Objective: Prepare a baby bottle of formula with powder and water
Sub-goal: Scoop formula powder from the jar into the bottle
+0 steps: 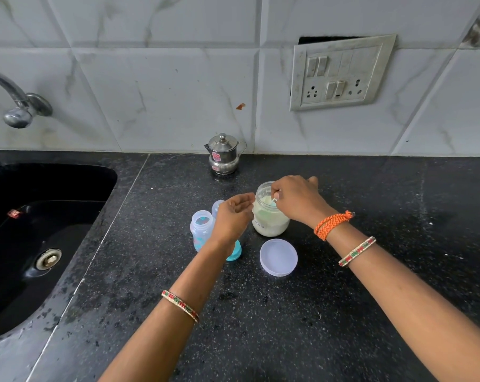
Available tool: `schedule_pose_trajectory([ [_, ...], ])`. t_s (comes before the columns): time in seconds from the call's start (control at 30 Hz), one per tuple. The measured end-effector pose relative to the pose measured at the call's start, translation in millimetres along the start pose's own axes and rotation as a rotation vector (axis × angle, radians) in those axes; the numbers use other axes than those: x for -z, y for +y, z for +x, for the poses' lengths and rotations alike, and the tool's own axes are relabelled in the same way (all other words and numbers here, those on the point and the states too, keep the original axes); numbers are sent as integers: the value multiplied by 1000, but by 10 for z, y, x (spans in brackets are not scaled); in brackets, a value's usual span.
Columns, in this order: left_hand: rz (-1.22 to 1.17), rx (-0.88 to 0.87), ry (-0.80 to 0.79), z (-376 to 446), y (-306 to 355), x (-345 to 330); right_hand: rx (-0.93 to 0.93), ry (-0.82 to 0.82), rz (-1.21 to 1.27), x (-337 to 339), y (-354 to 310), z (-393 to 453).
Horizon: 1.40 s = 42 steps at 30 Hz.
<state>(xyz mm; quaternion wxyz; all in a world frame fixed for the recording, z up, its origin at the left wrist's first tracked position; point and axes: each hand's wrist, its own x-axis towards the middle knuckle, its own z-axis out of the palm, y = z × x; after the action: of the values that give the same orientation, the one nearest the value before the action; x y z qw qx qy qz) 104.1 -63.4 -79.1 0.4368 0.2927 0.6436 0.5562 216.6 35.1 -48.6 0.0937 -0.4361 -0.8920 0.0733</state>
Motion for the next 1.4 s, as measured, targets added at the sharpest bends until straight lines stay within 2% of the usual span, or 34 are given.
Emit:
schedule_pose_trajectory([
  [0.3, 32, -28, 0, -24, -13, 6, -75, 74, 95, 92, 125, -29],
  [0.6, 31, -45, -20, -81, -42, 35, -106, 273, 157, 45, 274, -119],
  [0.93, -13, -53, -40, -164, -37, 77, -223, 204, 280, -5, 331, -116],
  [1.1, -135, -225, 67, -282, 129, 299, -268, 177, 372, 118, 275, -117],
  [1.23, -189, -385, 253, -373, 200, 673, -210, 178, 427, 268, 45, -114],
  [1.3, -131, -396, 367, -398, 151, 848, -157, 172, 462, 287, -126, -109],
  [1.4, 5, -295, 459, -454, -32, 1054, -83, 150, 499, 210, -416, -99],
])
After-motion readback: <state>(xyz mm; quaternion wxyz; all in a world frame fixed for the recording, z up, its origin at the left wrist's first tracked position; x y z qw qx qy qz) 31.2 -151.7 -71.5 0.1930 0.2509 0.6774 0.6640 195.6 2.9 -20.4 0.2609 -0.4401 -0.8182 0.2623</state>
